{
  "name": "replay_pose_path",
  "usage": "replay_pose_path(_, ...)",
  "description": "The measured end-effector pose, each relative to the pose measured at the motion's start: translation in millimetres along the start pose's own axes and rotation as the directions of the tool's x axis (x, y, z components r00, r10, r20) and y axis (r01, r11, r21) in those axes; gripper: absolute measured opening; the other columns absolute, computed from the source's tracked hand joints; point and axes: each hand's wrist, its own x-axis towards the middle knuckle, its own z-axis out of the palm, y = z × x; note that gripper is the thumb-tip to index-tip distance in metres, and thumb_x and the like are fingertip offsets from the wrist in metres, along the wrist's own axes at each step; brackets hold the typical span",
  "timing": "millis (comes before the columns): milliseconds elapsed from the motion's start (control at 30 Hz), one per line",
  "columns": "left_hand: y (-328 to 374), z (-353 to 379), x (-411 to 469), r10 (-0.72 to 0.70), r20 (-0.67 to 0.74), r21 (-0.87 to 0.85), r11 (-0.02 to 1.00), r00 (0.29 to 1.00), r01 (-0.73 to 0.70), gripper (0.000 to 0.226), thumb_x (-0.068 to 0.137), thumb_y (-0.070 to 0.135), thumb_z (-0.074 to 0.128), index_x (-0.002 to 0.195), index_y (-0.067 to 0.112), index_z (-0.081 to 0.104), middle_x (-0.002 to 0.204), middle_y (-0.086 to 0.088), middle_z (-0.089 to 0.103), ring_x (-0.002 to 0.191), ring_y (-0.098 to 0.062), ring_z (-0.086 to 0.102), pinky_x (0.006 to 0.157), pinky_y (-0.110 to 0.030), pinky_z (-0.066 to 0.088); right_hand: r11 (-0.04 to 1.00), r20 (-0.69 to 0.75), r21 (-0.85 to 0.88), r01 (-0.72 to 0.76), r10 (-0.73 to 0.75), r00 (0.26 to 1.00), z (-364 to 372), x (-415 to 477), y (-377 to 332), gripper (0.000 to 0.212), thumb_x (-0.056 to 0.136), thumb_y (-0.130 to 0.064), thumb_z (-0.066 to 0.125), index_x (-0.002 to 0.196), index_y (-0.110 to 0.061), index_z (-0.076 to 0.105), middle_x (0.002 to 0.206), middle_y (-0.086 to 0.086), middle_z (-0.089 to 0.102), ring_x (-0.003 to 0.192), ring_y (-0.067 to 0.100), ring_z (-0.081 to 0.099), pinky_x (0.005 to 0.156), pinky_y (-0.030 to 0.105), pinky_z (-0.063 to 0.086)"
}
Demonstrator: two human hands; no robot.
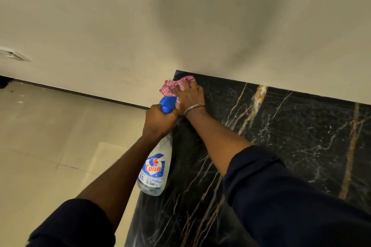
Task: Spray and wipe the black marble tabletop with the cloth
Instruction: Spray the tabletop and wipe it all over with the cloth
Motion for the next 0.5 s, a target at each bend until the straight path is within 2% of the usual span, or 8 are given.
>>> replay_pose_path(100,1,-6,-1,-0.018,0.012,0.008,1.000,1.000,0.017,0.011,0.088,0.016,0.061,0.082,0.011,0.053,0.062,-0.001,0.048,0.054,-0.011,0.048,0.054,-0.020,0.040,0.999,-0.005,0.000,-0.049,0.049,0.999,-1,-12,27,0.066,0.089,-0.041,0.053,0.149,-0.023,0.033,0.150,0.015,0.035,0.135,0.041,0.032,0.102,0.047,0.038)
replay_pose_path(333,0,-10,-2,-0.043,0.048,-0.006,0.999,0.998,0.043,0.013,0.090,0.018,0.060,0.092,0.006,0.056,0.072,-0.007,0.054,0.060,-0.012,0.051,0.056,-0.021,0.042,0.937,-0.046,0.039,-0.346,0.347,0.937,15,-79,135,0.063,0.087,-0.048,0.053,0.140,-0.016,0.046,0.139,0.018,0.046,0.126,0.040,0.043,0.097,0.046,0.044)
replay_pose_path(433,0,-8,-6,-0.040,0.061,-0.029,0.999,0.997,0.042,0.013,0.090,0.017,0.060,0.094,0.005,0.057,0.075,-0.010,0.055,0.062,-0.014,0.053,0.057,-0.021,0.044,0.896,-0.081,0.037,-0.443,0.445,0.892,23,-92,139,0.065,0.089,-0.054,0.049,0.136,-0.010,0.049,0.136,0.023,0.047,0.126,0.042,0.043,0.095,0.047,0.046)
replay_pose_path(500,-1,-7,-9,-0.039,0.063,-0.043,0.998,0.997,0.042,0.015,0.091,0.018,0.060,0.095,0.004,0.057,0.075,-0.011,0.056,0.062,-0.013,0.053,0.056,-0.020,0.043,0.877,-0.098,0.025,-0.480,0.480,0.872,24,-87,120,0.071,0.091,-0.060,0.036,0.132,-0.004,0.051,0.129,0.026,0.051,0.119,0.042,0.047,0.094,0.046,0.044)
